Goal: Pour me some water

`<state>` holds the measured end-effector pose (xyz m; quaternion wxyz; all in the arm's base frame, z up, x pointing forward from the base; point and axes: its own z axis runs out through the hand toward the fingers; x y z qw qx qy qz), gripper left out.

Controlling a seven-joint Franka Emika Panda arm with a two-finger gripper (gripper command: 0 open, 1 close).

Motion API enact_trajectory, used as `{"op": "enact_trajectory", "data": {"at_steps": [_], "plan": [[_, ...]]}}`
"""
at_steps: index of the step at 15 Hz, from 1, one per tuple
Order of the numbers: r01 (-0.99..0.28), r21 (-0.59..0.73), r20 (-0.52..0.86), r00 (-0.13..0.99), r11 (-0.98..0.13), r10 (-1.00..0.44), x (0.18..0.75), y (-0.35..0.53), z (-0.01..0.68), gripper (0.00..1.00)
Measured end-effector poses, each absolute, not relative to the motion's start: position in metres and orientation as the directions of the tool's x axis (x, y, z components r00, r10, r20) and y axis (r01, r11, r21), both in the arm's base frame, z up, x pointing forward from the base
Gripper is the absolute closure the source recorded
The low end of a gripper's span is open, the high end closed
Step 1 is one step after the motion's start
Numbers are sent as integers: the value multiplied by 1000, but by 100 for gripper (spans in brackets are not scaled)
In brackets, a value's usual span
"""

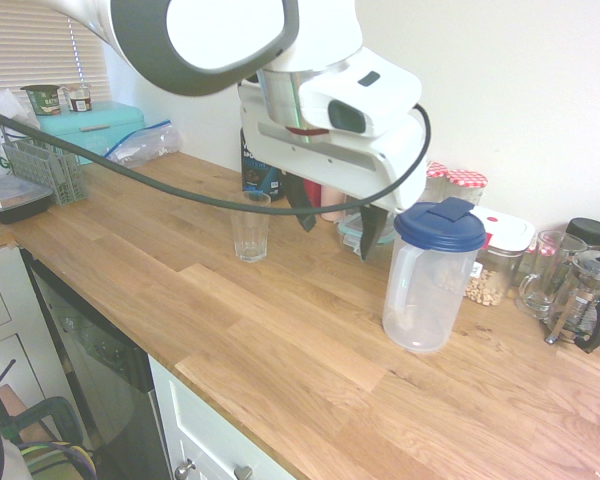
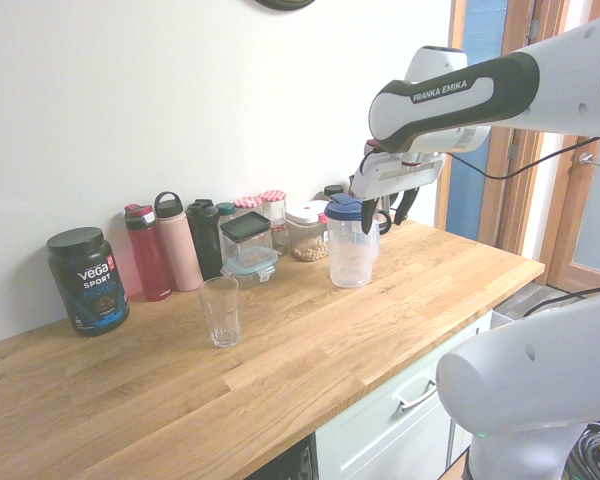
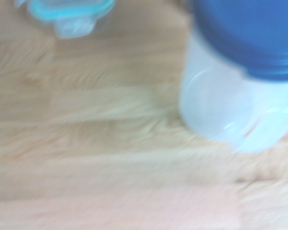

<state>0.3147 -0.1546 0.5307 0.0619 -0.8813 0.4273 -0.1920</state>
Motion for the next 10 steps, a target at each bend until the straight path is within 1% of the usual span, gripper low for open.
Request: {"op": "enact_trajectory", "data": {"at_steps": [5,8,9,10], "plan": [[-736,-262,316,546,-625,-776,362,-176,490,0],[-743,-252,317,543,-621,-778,386,-188,484,0],[-746,-248,312,543,-618,-780,393,-191,482,100],[-749,-244,309,543,-616,-781,400,-194,479,100]]}}
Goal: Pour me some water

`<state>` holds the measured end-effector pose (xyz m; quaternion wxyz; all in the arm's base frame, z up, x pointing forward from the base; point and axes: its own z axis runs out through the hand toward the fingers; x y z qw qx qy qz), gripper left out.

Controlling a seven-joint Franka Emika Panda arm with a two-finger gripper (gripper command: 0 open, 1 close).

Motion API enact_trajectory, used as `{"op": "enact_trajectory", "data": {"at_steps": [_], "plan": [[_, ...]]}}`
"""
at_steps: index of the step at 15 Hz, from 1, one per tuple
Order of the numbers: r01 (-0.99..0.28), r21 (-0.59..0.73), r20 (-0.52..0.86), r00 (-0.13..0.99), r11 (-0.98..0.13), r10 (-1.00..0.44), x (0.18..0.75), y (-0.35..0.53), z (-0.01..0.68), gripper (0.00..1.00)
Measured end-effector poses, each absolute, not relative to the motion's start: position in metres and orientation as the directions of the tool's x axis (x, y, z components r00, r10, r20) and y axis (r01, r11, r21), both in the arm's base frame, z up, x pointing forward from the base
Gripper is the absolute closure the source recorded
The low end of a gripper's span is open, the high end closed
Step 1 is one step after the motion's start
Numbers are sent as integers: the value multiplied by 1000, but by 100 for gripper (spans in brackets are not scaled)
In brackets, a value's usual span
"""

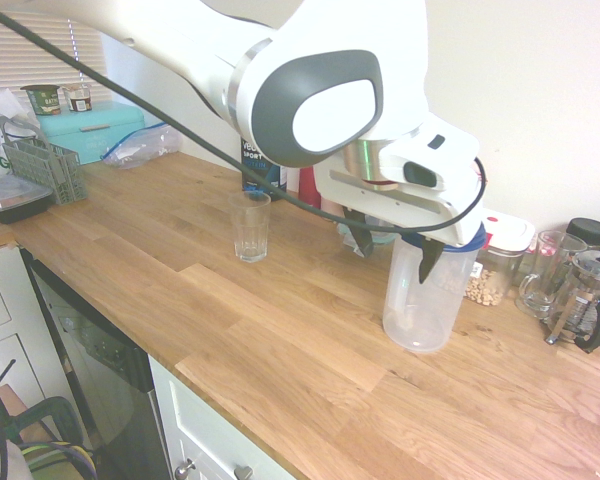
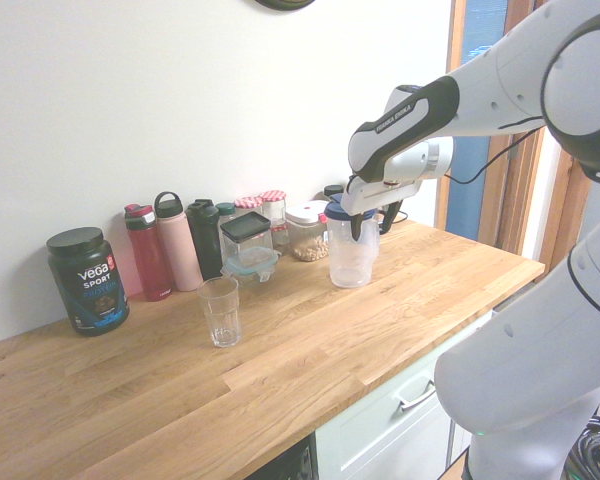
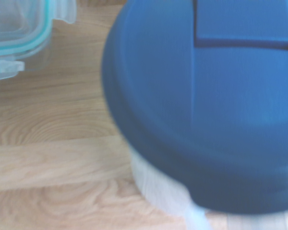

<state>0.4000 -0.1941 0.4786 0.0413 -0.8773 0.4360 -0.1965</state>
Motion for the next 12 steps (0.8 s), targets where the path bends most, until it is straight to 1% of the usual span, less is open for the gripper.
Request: {"op": "enact_trajectory", "data": {"at_steps": [5,12], "plan": [[-759,-235,291,540,-607,-790,431,-205,462,100],[-763,-236,278,540,-602,-794,430,-205,457,100]]}}
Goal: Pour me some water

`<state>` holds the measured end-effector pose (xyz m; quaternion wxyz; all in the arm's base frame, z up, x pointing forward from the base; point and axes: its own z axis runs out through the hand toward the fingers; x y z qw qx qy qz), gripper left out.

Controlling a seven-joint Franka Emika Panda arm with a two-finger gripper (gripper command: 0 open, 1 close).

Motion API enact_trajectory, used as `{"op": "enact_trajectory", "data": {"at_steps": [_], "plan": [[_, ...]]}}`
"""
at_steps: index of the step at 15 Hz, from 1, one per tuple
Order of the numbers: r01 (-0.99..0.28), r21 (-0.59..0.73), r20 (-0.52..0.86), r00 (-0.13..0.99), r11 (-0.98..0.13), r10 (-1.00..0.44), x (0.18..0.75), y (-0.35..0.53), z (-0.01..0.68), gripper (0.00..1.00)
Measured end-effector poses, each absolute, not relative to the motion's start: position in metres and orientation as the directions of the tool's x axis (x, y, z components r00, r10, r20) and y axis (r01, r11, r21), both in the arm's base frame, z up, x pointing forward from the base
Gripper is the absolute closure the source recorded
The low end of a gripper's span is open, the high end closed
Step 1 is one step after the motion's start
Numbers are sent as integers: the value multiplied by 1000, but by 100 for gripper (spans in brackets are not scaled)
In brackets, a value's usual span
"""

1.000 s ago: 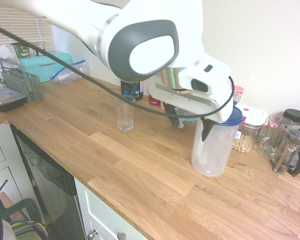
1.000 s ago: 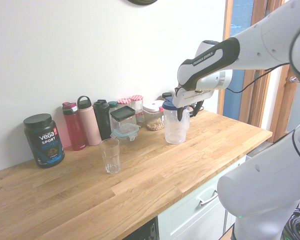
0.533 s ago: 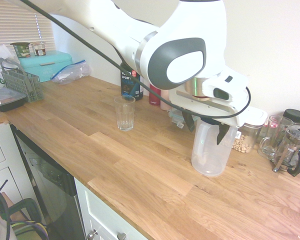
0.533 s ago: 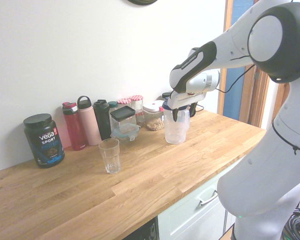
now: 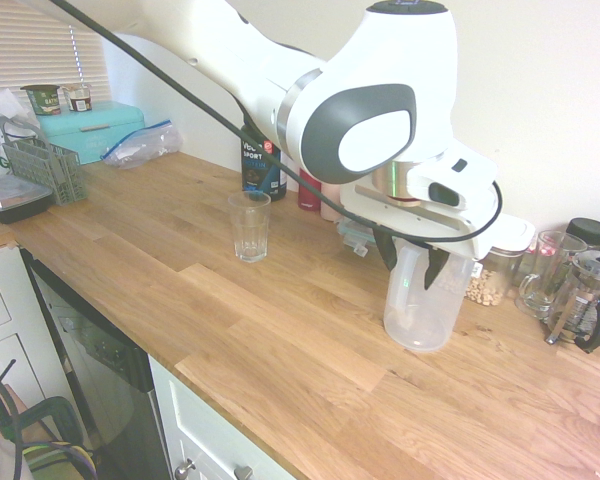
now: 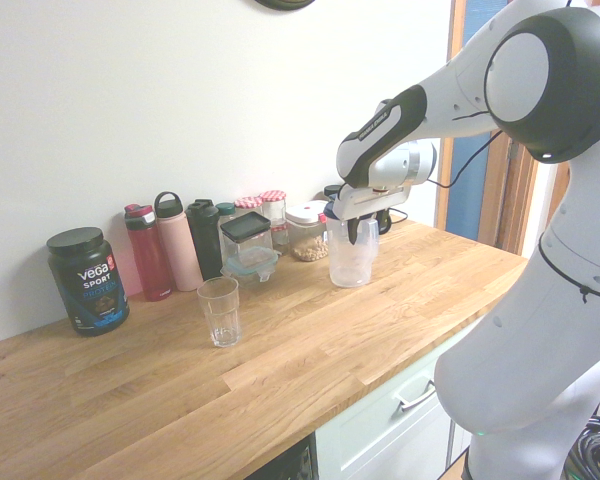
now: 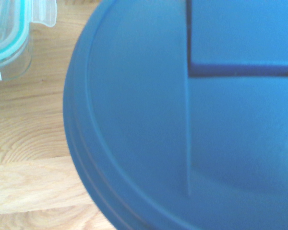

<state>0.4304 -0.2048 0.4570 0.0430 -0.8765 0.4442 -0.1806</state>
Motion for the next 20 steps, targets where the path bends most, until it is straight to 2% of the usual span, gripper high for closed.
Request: {"op": "enact_trajectory", "data": {"at_steps": [15,20], "plan": [[-750,-219,267,569,-624,-778,425,-210,448,100],[-678,-68,175,714,-732,-678,393,-221,487,100]]}}
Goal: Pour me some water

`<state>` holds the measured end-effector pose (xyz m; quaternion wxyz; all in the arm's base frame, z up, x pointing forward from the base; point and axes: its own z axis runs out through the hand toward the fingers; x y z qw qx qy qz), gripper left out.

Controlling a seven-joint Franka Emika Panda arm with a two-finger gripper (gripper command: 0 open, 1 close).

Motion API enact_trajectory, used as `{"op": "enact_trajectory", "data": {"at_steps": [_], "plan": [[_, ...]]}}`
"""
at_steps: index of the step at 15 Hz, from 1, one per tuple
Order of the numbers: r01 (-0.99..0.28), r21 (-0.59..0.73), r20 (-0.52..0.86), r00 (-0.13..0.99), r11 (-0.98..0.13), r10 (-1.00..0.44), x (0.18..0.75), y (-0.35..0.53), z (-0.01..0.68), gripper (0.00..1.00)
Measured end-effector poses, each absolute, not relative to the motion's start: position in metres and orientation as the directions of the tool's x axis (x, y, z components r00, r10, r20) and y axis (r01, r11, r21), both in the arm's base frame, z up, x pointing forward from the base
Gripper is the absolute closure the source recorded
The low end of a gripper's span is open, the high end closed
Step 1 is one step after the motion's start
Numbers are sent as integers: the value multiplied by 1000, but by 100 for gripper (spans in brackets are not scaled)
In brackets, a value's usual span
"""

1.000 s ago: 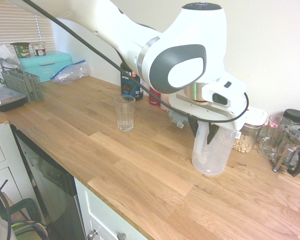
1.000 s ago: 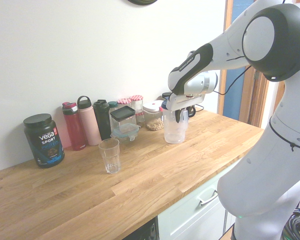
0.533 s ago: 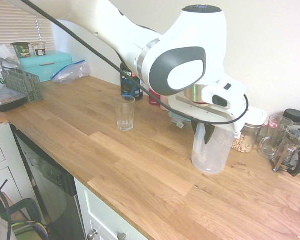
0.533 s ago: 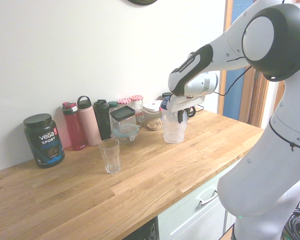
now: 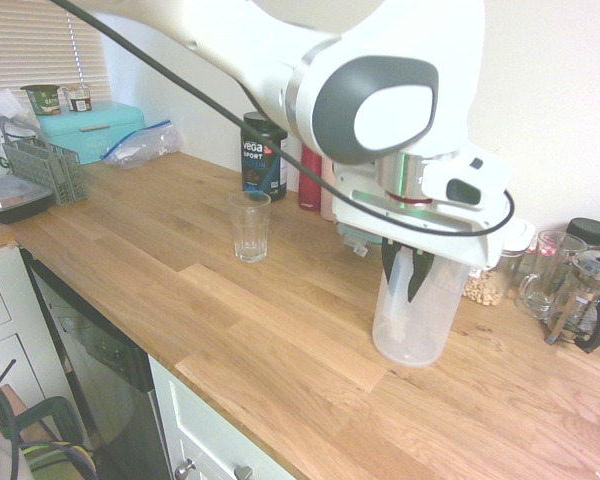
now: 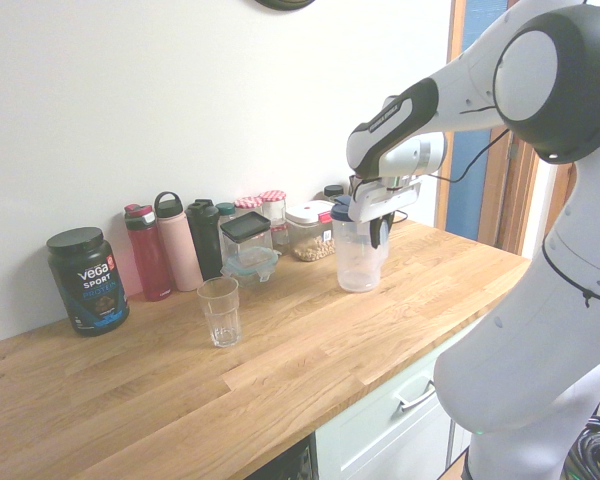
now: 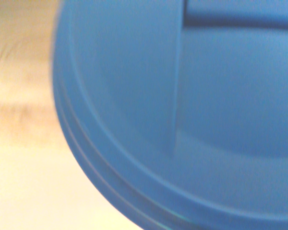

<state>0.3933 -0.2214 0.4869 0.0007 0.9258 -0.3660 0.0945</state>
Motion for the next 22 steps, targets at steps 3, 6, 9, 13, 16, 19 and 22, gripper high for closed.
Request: {"op": "enact_trajectory", "data": {"at_steps": [3,6,9,13,16,19,22], "plan": [[-594,-22,178,789,-804,-588,377,-205,519,100],[-453,36,170,881,-891,-441,370,-160,545,100],[-310,142,162,944,-940,-287,368,-100,563,100],[-107,299,87,993,-948,-84,384,-23,571,100],[32,361,-51,999,-932,14,419,16,573,100],[136,429,-159,984,-893,73,453,51,565,100],[213,521,-226,968,-827,107,468,93,551,100]]}}
